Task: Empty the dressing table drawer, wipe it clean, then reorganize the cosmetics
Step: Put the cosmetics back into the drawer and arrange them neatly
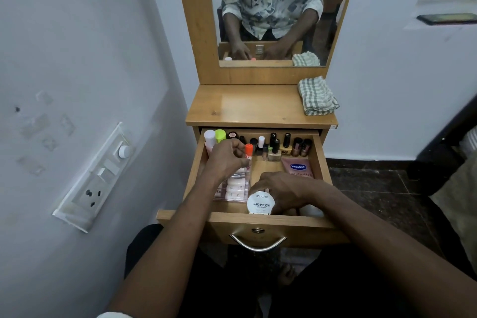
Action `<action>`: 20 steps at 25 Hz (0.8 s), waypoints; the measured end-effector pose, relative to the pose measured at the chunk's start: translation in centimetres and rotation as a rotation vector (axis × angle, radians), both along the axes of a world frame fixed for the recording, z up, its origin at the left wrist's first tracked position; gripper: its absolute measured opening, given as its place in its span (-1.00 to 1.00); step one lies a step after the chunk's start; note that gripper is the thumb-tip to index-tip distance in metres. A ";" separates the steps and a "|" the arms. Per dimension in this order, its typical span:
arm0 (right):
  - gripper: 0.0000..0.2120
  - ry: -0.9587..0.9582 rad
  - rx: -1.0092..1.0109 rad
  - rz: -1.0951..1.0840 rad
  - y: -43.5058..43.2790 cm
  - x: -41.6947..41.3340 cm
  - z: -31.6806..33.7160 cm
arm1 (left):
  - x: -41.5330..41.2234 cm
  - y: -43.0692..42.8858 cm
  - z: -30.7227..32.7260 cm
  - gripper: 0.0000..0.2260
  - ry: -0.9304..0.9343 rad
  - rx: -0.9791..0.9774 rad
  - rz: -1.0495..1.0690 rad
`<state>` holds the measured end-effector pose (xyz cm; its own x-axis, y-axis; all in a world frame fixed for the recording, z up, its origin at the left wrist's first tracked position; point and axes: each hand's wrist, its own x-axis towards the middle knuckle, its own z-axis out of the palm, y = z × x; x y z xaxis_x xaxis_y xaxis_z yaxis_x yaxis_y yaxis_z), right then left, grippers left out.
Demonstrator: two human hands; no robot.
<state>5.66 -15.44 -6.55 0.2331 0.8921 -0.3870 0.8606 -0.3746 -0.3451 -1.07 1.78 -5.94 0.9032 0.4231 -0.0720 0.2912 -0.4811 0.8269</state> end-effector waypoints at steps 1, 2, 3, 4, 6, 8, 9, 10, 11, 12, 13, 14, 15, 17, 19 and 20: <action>-0.42 -0.004 0.006 0.023 0.0 -0.2 0.2 | 0.1 0.1 0.0 -0.78 -0.017 0.005 0.007; -0.43 -0.012 0.016 0.045 0.2 -0.4 0.3 | 0.2 0.2 0.0 -0.78 -0.035 0.004 0.018; -0.43 -0.020 0.018 0.069 0.4 -0.4 0.1 | 0.3 0.2 -0.1 -0.78 -0.050 -0.005 0.027; -0.43 -0.030 0.016 0.099 0.7 -0.4 0.1 | 0.3 0.2 -0.1 -0.78 -0.057 -0.014 0.032; -0.39 -0.084 0.001 0.156 1.0 0.1 0.4 | 0.3 0.1 -0.1 -0.77 -0.047 -0.026 0.021; -0.31 -0.137 -0.014 0.154 1.2 0.9 1.2 | 0.3 0.2 -0.2 -0.77 -0.020 -0.030 0.008; -0.28 -0.130 0.000 0.129 1.2 1.2 1.6 | 0.3 0.3 -0.3 -0.78 -0.001 -0.026 0.006; -0.27 -0.105 0.025 0.115 1.4 1.3 1.8 | 0.3 0.4 -0.4 -0.78 0.026 -0.023 0.008; -0.27 -0.075 0.044 0.121 1.6 1.0 1.9 | 0.3 0.6 -0.5 -0.78 0.055 -0.029 0.010; -0.28 -0.061 0.055 0.146 1.8 0.4 1.6 | 0.4 0.7 -0.6 -0.79 0.076 -0.052 0.015; -0.30 -0.067 0.055 0.179 2.2 -0.4 1.1 | 0.5 0.9 -0.8 -0.79 0.083 -0.089 0.031; -0.33 -0.084 0.067 0.211 2.7 -1.1 0.6 | 0.6 1.0 -0.8 -0.79 0.082 -0.131 0.050; -0.37 -0.100 0.090 0.238 3.2 -1.7 0.3 | 0.6 1.1 -0.9 -0.78 0.084 -0.166 0.062; -0.40 -0.105 0.141 0.275 4.3 -1.9 0.2 | 0.6 1.1 -0.8 -0.77 0.095 -0.210 0.066; -0.39 -0.096 0.151 0.279 5.2 -1.8 0.3 | 0.6 1.1 -0.8 -0.78 0.091 -0.225 0.060; -0.39 -0.090 0.138 0.275 5.5 -1.8 0.4 | 0.6 1.1 -0.8 -0.78 0.088 -0.215 0.054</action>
